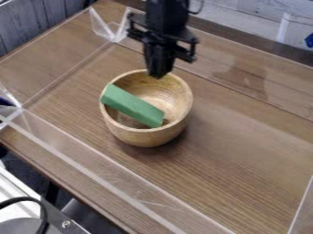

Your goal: Remove the green block from inside the brown bowl and put it on the table

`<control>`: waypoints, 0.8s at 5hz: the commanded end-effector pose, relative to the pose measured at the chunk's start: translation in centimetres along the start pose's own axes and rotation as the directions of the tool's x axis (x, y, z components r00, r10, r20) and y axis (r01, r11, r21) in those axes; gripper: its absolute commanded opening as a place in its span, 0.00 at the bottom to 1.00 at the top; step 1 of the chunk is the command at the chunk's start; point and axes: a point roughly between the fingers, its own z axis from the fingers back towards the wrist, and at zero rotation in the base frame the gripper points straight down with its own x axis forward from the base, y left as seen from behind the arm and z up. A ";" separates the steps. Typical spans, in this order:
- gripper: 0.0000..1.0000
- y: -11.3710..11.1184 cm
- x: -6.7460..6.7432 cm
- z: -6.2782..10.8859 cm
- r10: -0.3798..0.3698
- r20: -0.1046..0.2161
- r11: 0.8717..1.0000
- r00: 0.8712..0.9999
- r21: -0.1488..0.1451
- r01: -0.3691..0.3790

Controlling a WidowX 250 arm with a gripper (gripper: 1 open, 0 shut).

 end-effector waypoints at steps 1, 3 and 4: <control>1.00 1.1 -0.2 1.2 0.086 0.060 0.996 0.994 0.005 -0.087; 1.00 1.9 -0.9 -0.4 0.154 0.029 0.988 0.988 0.006 -0.154; 1.00 2.2 -1.5 -0.9 0.329 0.023 0.944 0.944 -0.007 -0.329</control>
